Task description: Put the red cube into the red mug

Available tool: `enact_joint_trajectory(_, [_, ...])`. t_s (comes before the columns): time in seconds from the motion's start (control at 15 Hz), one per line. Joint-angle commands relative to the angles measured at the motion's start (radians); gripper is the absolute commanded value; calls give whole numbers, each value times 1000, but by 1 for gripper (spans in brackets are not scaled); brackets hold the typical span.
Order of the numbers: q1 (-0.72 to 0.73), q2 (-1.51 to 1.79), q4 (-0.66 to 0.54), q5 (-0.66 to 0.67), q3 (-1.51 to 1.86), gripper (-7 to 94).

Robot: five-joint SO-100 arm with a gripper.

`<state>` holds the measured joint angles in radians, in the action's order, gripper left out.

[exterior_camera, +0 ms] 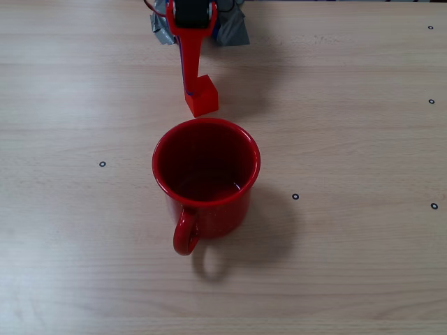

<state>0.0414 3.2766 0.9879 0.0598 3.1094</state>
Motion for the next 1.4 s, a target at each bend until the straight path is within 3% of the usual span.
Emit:
enact_joint_trajectory(0.0, [18, 55, -23, 8, 43, 0])
enact_joint_trajectory(0.8, [-15, 55, -35, 12, 17, 0])
enact_joint_trajectory(1.2, [-23, -34, 199, -11, -345, 0])
enact_joint_trajectory(1.33, [-25, -127, 227, -9, -482, 0])
